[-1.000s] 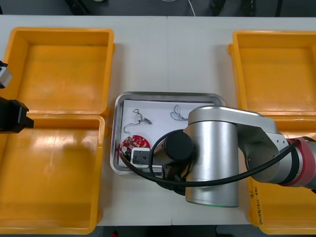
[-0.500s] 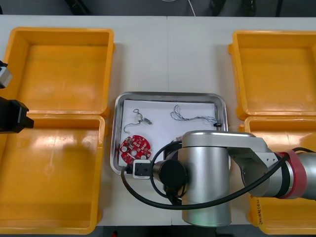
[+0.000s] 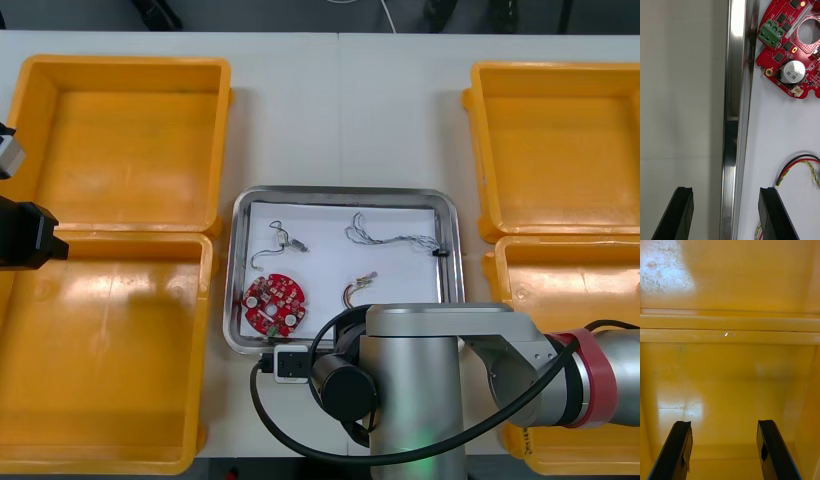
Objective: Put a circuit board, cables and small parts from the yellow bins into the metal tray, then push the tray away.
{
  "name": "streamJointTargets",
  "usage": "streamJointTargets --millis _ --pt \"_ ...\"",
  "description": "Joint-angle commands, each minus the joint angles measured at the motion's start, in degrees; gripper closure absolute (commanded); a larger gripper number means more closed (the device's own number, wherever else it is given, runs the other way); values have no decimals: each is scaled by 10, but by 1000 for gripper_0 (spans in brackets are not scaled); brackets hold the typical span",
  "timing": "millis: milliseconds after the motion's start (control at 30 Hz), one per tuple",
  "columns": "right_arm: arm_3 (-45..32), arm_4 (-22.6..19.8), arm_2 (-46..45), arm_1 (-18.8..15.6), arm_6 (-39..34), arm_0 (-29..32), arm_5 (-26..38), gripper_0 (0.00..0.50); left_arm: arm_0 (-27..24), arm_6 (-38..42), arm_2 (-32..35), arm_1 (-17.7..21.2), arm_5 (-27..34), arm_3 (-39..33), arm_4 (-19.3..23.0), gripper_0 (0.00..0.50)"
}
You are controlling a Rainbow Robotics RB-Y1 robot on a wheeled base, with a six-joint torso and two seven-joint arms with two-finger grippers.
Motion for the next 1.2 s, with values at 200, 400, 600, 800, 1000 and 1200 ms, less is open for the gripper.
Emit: streamJointTargets --millis 200,400,600,800,1000,1200 --pt "28 20 18 32 12 13 -6 0 6 -41 16 25 3 -17 5 0" --pt "43 32 22 51 11 14 -6 0 6 -41 16 25 3 -17 5 0" --pt "43 51 33 52 10 15 -7 0 6 -41 16 25 3 -17 5 0" --pt "47 54 33 51 10 20 -10 0 6 -41 16 25 3 -17 5 0" --pt "53 66 38 52 10 22 -14 0 6 -41 16 25 3 -17 5 0" --pt "53 68 38 55 8 22 -15 0 6 -41 16 25 3 -17 5 0"
